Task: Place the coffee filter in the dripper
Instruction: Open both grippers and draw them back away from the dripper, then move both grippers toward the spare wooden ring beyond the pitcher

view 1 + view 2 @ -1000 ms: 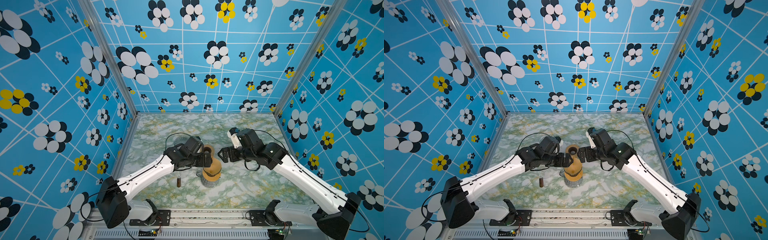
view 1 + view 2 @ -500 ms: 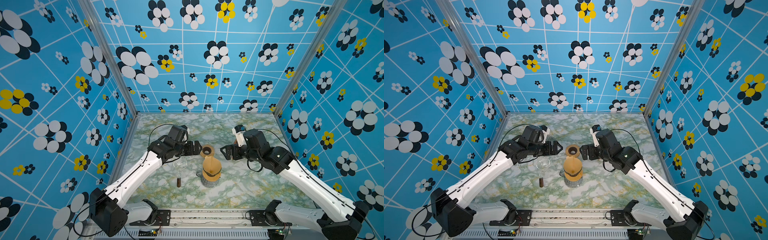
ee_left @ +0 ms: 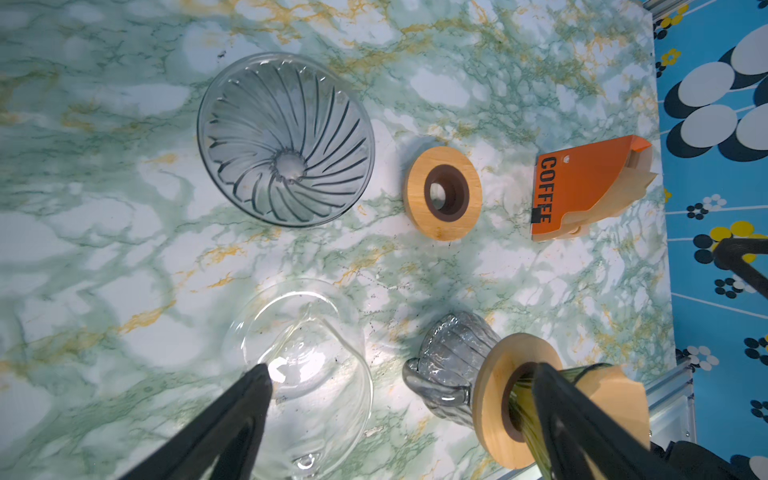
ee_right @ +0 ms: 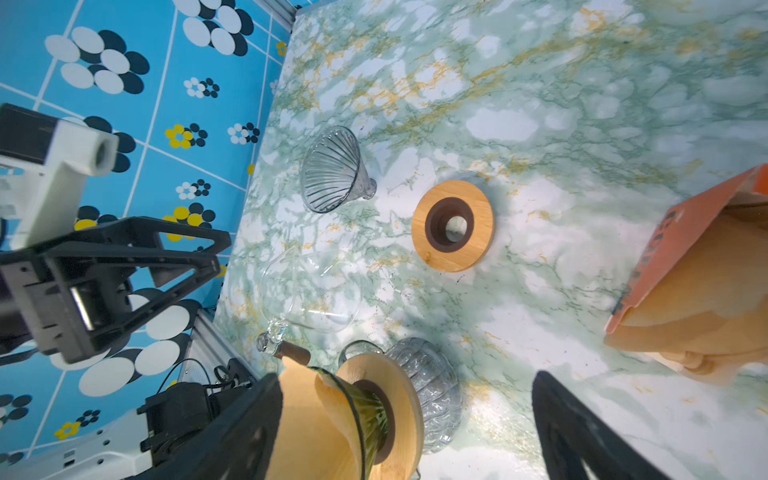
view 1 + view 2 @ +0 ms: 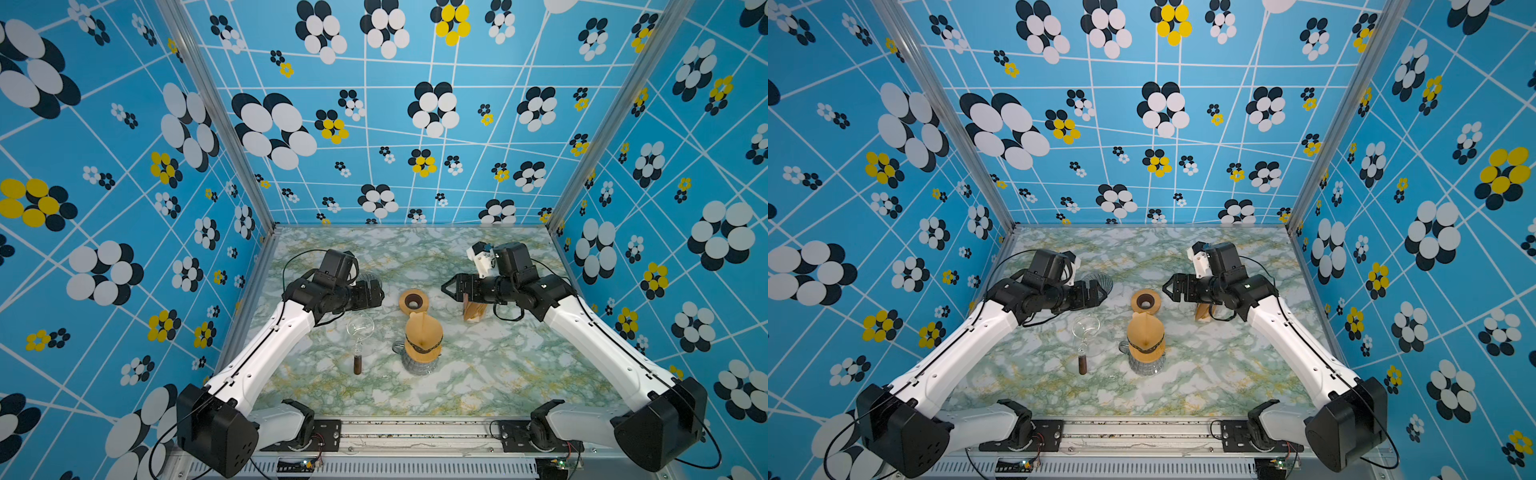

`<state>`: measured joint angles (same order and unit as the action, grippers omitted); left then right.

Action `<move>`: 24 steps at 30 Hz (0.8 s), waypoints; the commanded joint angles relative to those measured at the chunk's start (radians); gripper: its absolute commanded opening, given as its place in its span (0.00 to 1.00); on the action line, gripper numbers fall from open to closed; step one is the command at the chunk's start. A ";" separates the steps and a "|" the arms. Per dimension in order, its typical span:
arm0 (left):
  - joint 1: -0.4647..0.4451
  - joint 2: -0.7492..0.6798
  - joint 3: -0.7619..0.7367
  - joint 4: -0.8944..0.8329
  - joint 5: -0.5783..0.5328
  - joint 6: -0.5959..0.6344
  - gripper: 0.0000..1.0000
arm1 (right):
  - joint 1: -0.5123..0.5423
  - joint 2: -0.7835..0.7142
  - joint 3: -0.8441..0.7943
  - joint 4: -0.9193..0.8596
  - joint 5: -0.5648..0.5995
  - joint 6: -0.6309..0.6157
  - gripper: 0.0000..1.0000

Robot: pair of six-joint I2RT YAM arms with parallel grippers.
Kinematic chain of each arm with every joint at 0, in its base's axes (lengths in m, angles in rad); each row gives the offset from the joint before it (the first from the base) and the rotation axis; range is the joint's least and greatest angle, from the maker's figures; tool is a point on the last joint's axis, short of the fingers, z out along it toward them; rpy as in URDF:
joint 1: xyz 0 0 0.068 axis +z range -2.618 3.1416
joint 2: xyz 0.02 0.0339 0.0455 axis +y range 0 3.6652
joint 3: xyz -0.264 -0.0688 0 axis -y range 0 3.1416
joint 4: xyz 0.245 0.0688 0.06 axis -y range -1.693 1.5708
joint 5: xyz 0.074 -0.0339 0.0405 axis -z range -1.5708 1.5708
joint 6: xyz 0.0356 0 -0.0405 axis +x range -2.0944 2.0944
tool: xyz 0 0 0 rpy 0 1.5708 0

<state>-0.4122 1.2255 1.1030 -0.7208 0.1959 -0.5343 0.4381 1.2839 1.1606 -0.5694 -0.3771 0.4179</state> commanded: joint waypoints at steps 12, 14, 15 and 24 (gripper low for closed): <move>-0.085 -0.263 -0.244 -0.036 -0.018 0.002 0.99 | 0.000 0.193 0.035 -0.041 -0.111 -0.072 0.70; -0.082 -0.261 -0.246 0.013 0.005 0.021 0.99 | 0.001 0.243 0.057 -0.033 -0.107 -0.063 0.67; -0.077 -0.247 -0.235 0.030 0.011 0.015 0.99 | 0.000 0.271 0.075 -0.032 -0.102 -0.059 0.66; -0.032 0.069 0.039 0.120 0.161 -0.068 0.99 | -0.005 0.422 0.165 0.047 -0.102 0.044 0.62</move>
<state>-0.4568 1.2282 1.0706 -0.6632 0.2817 -0.5674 0.4377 1.6810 1.2968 -0.5552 -0.4759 0.4107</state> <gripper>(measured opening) 0.990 0.619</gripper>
